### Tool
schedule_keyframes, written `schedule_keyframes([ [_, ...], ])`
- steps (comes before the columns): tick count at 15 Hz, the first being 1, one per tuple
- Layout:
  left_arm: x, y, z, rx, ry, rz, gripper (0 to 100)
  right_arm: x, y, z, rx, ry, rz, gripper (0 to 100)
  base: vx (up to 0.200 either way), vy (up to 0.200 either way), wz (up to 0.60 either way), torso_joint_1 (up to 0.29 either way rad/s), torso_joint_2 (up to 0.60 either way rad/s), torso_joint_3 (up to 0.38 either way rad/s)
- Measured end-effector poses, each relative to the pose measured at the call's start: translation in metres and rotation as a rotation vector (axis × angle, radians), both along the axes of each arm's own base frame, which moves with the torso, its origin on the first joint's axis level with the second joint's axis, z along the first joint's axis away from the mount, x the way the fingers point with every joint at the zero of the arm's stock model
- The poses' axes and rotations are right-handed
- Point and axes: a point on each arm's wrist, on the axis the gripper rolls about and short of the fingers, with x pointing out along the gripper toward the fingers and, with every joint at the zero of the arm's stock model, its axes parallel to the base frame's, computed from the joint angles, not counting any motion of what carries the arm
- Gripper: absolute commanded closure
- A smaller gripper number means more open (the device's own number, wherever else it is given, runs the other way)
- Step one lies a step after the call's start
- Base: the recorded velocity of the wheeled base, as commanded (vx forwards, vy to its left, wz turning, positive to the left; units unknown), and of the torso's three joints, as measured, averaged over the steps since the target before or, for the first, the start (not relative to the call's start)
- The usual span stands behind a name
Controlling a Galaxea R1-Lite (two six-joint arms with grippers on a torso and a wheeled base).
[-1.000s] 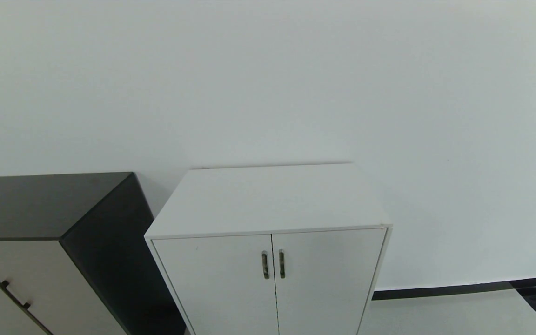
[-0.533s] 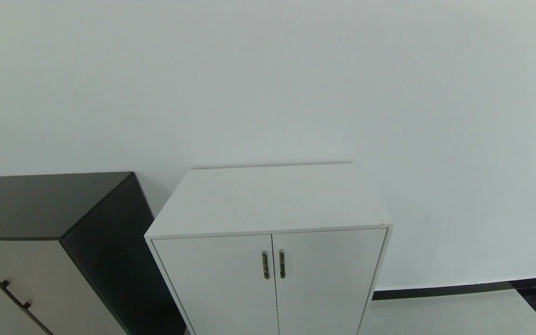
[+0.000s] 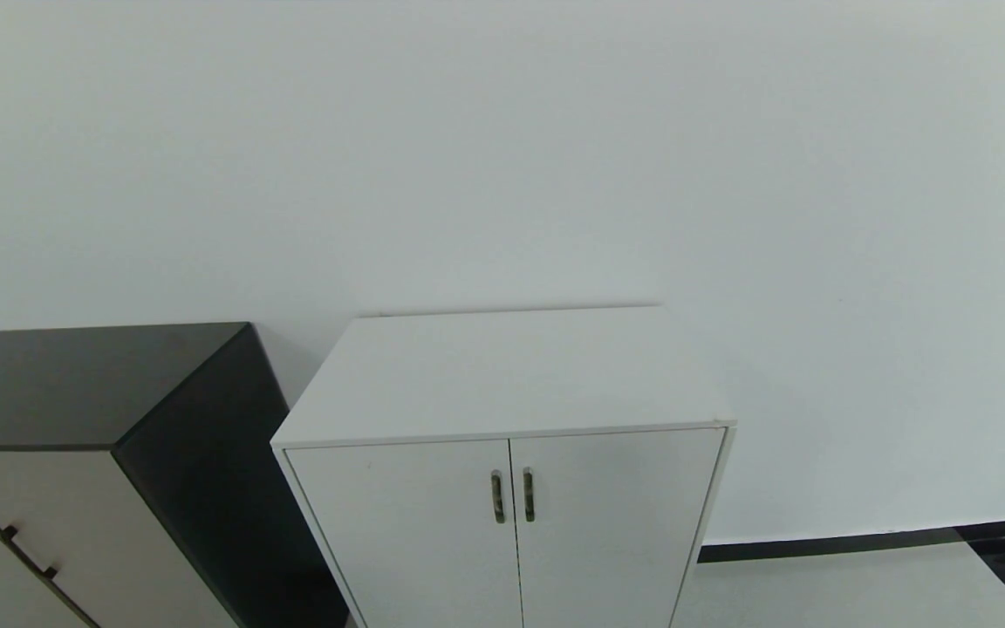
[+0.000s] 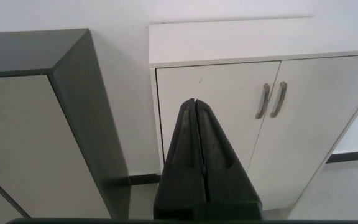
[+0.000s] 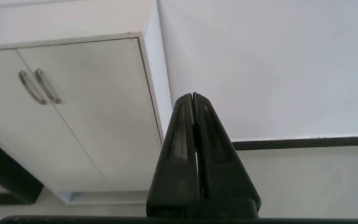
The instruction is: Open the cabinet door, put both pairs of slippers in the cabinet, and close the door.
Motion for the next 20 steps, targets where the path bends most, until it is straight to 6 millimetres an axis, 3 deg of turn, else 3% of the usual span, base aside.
schedule_keyframes([
  [8, 0.0000, 0.0000, 0.0000, 0.002, 0.000, -0.001, 100, -0.0055, 0.0020, -0.0008, 0.013, -0.066, -0.128, 100, 0.000, 0.000, 0.00, 0.000, 0.00, 0.000],
  [20, 0.0000, 0.0000, 0.0000, 0.000, 0.000, 0.000, 100, -0.0078, 0.0035, -0.0020, 0.007, -0.100, -0.084, 100, 0.000, 0.000, 0.00, 0.000, 0.00, 0.000],
])
